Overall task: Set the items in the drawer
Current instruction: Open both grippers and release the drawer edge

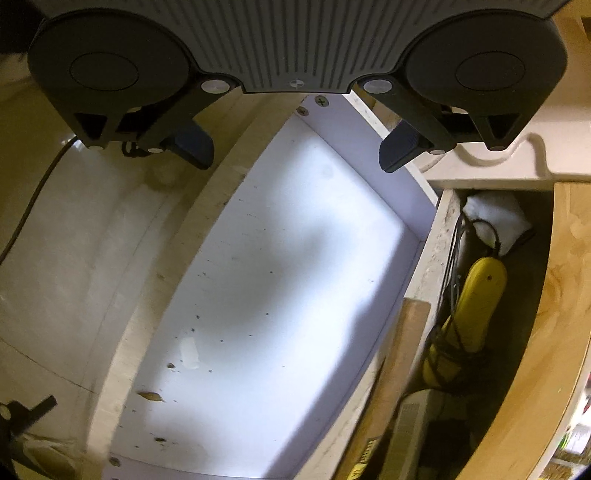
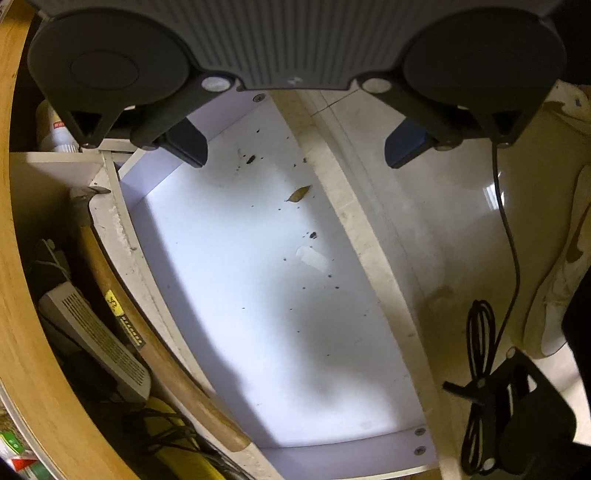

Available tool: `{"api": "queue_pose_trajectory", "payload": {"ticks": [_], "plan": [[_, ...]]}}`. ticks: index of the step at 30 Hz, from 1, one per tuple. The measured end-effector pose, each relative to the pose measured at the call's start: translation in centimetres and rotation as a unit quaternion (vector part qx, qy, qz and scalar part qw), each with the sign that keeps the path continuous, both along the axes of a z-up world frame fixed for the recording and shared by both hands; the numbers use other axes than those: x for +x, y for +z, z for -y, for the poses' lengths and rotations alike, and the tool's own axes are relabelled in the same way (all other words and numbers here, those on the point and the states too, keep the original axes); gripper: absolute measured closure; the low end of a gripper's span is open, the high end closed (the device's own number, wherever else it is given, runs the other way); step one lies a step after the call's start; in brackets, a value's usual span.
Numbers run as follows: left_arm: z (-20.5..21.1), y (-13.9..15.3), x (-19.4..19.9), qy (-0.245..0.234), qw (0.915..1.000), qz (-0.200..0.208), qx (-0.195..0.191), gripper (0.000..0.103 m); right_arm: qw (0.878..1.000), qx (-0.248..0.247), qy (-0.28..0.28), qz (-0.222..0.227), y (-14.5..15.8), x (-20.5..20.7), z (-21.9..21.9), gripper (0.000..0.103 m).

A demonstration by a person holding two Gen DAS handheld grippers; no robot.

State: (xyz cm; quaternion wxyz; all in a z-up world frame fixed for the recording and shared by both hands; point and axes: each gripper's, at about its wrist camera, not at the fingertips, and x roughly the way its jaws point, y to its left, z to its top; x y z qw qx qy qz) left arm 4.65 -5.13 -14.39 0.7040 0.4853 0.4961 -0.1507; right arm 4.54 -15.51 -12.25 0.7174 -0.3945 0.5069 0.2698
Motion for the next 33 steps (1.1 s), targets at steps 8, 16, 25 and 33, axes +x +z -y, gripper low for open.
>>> {"api": "queue_pose_trajectory", "payload": {"ticks": [8,16,25,33], "plan": [[-0.4,0.6,0.7,0.076,0.9960,-0.017,-0.043,0.004,0.992,0.070,-0.105,-0.007,1.6,2.0,1.1,0.001],[-1.0,2.1,1.6,0.163,0.9835,-0.004,-0.079,0.004,0.977,0.109,-0.181,-0.029,2.1,3.1,1.9,0.001],[-3.1,4.5,3.1,0.280,0.9458,0.015,-0.163,0.004,0.939,0.163,-0.302,-0.039,3.3,4.2,3.8,0.000],[-4.2,6.1,3.5,0.359,0.9057,0.037,-0.222,0.004,0.885,0.224,-0.406,-0.036,4.1,3.9,5.7,0.000]]}}
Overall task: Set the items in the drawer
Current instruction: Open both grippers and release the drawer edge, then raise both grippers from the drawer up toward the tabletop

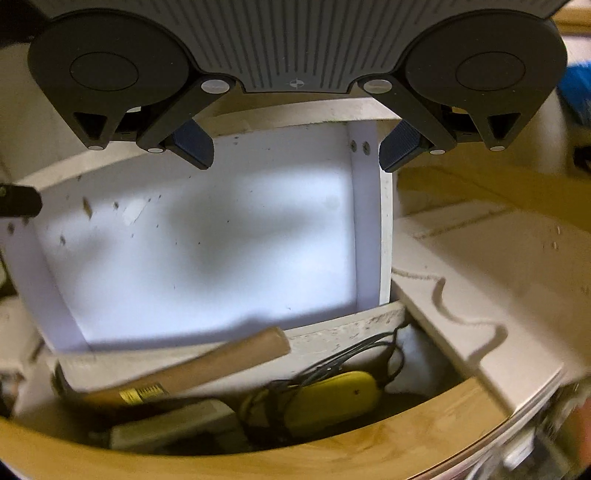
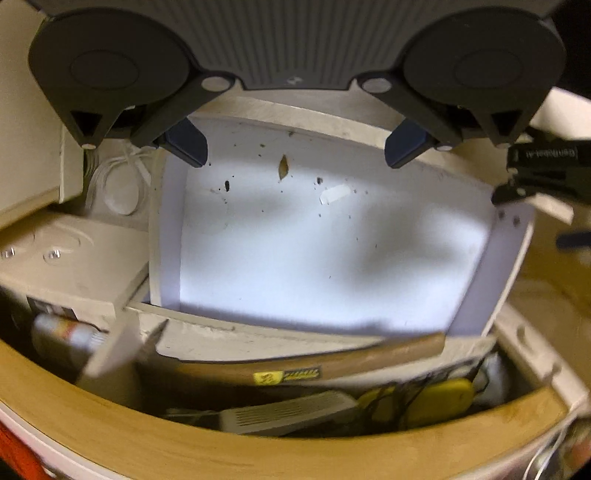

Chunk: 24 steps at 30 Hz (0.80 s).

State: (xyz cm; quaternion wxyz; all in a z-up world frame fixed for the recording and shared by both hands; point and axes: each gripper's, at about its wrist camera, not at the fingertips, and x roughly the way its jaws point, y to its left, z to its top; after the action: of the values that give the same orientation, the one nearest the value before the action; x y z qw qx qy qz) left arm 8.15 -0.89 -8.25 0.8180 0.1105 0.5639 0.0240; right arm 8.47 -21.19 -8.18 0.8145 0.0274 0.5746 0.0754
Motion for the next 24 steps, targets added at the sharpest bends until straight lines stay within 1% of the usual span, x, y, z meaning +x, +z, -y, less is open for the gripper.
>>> {"api": "queue_pose_trajectory", "payload": {"ticks": [4,7,11,15,20,24], "plan": [[-0.28,0.43,-0.18,0.030,0.9991,0.006,-0.030,0.004,0.999,0.008,-0.027,0.018,0.87,-0.41,0.12,0.000],[-0.52,0.54,-0.18,0.048,0.9972,0.006,-0.056,0.004,0.999,0.009,-0.050,0.015,0.98,-0.76,0.35,0.000],[-0.17,0.54,-0.17,0.048,0.9975,0.009,-0.051,0.004,0.998,-0.001,-0.056,0.003,0.48,-0.89,0.45,0.000],[-0.02,0.63,-0.15,0.047,0.9972,0.011,-0.056,0.004,0.998,0.010,-0.064,0.001,0.45,-0.80,0.66,0.000],[0.11,0.92,-0.09,0.048,0.9968,0.018,-0.061,0.004,0.998,0.006,-0.057,0.013,0.70,-1.05,0.22,0.000],[0.16,1.13,0.11,0.050,0.9965,0.028,-0.061,0.004,0.998,0.008,-0.066,0.020,0.82,-1.03,0.34,0.000]]}}
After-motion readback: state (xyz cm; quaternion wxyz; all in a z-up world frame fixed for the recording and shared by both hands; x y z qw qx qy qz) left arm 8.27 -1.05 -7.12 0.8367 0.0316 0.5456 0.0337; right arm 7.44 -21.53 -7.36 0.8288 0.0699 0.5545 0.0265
